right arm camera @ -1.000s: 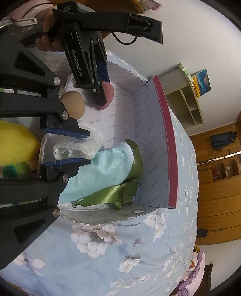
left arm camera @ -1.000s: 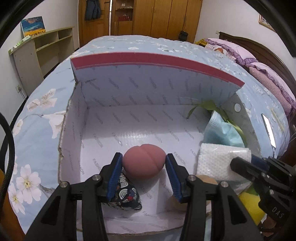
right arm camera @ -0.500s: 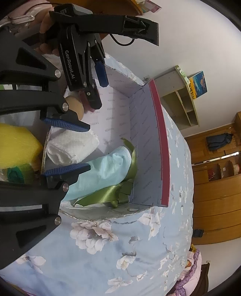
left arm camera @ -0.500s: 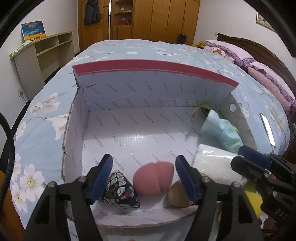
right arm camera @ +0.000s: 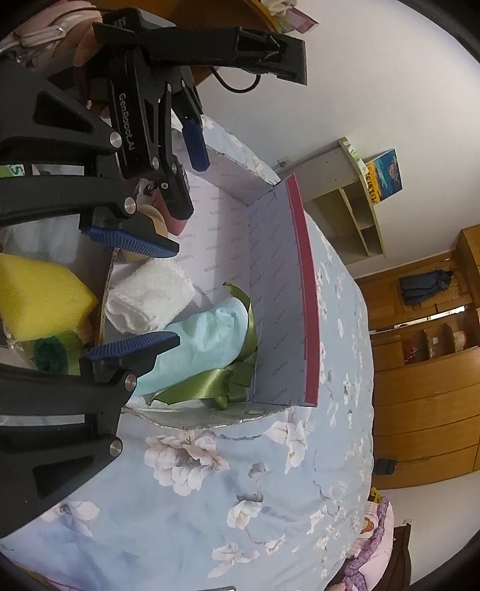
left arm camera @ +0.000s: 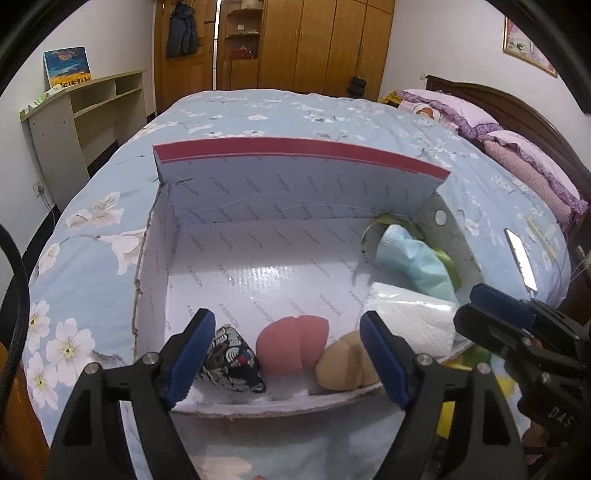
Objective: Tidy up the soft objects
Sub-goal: 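Lower the pink sponge and white mesh pack into the box and open both grippers, then withdraw both grippers from the box toward the remaining items on the bedspread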
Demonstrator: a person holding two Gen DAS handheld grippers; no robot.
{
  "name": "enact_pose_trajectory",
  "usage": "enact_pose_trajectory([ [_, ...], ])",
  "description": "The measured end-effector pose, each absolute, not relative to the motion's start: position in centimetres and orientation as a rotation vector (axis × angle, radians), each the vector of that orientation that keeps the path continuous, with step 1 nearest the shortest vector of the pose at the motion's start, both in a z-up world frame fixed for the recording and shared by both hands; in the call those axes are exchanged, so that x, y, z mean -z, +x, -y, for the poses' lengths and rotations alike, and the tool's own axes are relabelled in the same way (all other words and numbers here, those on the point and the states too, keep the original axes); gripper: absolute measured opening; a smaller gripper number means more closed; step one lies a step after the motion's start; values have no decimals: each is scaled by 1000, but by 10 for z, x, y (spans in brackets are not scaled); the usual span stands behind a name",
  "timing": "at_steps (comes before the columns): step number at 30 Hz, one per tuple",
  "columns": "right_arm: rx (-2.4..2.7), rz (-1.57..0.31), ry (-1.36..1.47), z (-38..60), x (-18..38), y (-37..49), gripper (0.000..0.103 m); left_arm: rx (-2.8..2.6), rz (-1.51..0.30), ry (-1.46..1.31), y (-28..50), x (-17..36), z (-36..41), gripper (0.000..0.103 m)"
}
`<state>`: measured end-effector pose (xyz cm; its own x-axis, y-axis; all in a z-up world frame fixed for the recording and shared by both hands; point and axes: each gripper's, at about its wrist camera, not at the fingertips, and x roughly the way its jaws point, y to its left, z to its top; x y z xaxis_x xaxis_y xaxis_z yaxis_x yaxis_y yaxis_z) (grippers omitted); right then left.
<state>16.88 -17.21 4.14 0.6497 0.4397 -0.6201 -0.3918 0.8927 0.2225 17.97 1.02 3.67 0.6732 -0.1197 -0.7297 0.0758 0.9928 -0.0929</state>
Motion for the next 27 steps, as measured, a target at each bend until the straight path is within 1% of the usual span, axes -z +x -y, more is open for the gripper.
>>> enact_pose_trajectory([
  [3, -473, -716, 76, 174, -44, 165, 43, 125, -819, -60, 172, -40, -9, 84],
  [5, -472, -712, 79, 175, -46, 162, 44, 131, -819, -58, 167, -42, -8, 89],
  [6, -471, -710, 79, 176, -47, 161, 44, 133, -820, -58, 165, -43, -7, 90],
  [27, -413, -665, 55, 197, -63, 131, 44, 180, -865, -41, 123, -43, 1, 90],
])
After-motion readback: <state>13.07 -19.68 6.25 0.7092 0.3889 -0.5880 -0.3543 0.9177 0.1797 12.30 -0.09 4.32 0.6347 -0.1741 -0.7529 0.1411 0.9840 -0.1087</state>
